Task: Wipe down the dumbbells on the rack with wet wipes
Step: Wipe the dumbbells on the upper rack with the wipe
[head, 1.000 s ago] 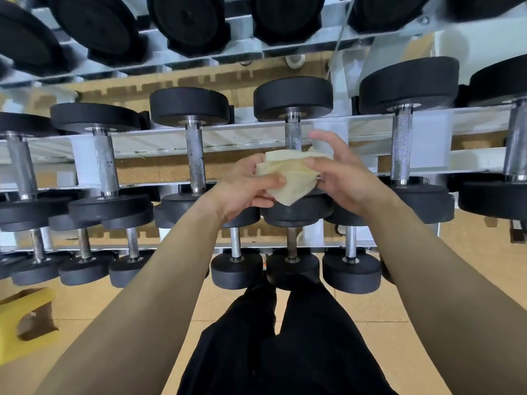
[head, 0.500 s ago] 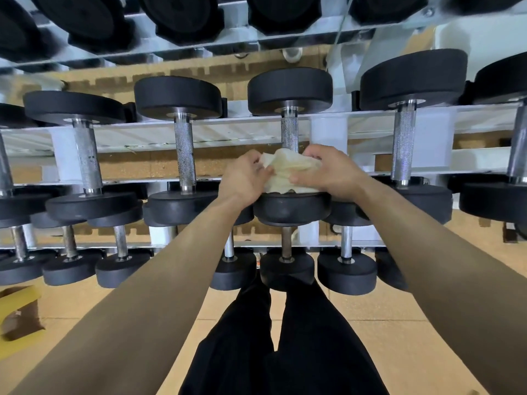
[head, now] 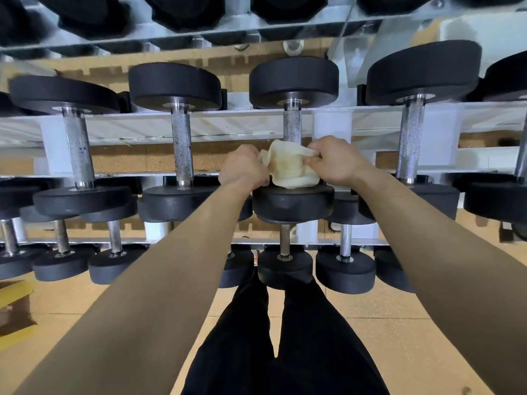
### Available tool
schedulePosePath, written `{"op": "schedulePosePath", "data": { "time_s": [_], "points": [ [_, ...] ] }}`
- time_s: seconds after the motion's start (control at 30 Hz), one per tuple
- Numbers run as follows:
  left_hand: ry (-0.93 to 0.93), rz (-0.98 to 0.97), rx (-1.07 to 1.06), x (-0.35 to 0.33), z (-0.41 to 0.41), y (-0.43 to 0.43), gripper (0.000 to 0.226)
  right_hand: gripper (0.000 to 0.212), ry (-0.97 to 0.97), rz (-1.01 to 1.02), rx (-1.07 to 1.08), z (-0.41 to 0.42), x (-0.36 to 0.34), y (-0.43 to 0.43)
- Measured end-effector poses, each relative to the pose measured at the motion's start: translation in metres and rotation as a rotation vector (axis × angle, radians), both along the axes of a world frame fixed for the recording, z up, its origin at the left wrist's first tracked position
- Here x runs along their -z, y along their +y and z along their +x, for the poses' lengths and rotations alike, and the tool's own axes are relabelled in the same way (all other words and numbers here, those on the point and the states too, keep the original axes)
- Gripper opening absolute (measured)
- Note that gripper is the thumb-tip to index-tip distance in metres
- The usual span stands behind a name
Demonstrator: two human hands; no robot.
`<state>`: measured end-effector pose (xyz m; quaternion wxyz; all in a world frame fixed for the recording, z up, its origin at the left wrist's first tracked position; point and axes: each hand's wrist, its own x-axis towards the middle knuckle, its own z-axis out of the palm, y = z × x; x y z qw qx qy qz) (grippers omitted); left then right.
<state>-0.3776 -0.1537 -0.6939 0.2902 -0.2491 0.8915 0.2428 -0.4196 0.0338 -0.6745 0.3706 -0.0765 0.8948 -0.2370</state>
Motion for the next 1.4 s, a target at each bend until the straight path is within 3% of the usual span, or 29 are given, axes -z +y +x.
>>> {"op": "schedulePosePath", "data": {
  "time_s": [0.1, 0.17, 0.27, 0.3, 0.43, 0.53, 0.63, 0.7, 0.87, 1.0, 1.1, 1.23, 1.3, 1.4],
  "points": [
    [0.029, -0.048, 0.059, -0.007, -0.009, 0.01, 0.016, 0.027, -0.01, 0.036, -0.042, 0.002, 0.005, -0.001],
    [0.033, 0.076, 0.111, -0.01, -0.013, 0.01, 0.005, 0.016, -0.005, 0.135, -0.084, 0.002, 0.013, 0.0],
    [0.005, 0.168, 0.203, -0.011, -0.009, 0.0, 0.014, 0.005, 0.038, 0.239, -0.088, -0.006, 0.014, 0.0],
    [0.001, 0.126, 0.228, -0.01, -0.006, -0.003, 0.018, 0.004, 0.056, 0.233, -0.092, -0.01, 0.011, -0.001],
    [0.014, -0.255, 0.295, -0.009, -0.006, -0.004, 0.019, 0.038, 0.049, 0.072, -0.094, -0.017, -0.012, -0.004],
    [0.069, -0.211, 0.243, -0.012, -0.017, 0.001, 0.026, 0.032, 0.039, 0.094, -0.085, -0.014, -0.008, -0.007],
    [0.157, 0.023, 0.138, -0.022, -0.031, 0.002, 0.014, 0.012, 0.093, 0.195, -0.059, -0.019, 0.006, -0.004],
    [0.179, 0.105, 0.114, -0.024, -0.034, -0.001, 0.014, 0.022, 0.116, 0.224, 0.047, -0.022, 0.009, -0.002],
    [0.12, -0.156, 0.021, -0.007, -0.025, -0.008, 0.022, 0.017, 0.256, 0.047, 0.171, -0.026, 0.002, -0.015],
    [0.179, -0.012, -0.226, -0.011, -0.029, 0.001, 0.019, 0.012, 0.242, 0.072, 0.19, -0.023, 0.006, -0.017],
    [0.344, 0.181, -0.247, -0.022, -0.024, 0.005, 0.007, 0.01, 0.22, 0.176, 0.29, -0.023, 0.012, -0.002],
    [0.168, 0.008, -0.058, -0.016, -0.001, 0.001, 0.014, 0.013, 0.215, 0.133, 0.232, -0.01, 0.001, 0.0],
    [0.101, -0.089, -0.091, -0.018, 0.007, 0.001, 0.021, 0.014, 0.192, 0.087, 0.187, 0.005, -0.009, -0.01],
    [0.159, -0.011, -0.197, -0.036, 0.013, -0.002, 0.017, 0.023, 0.169, -0.045, 0.394, 0.025, -0.026, -0.016]
  ]
}}
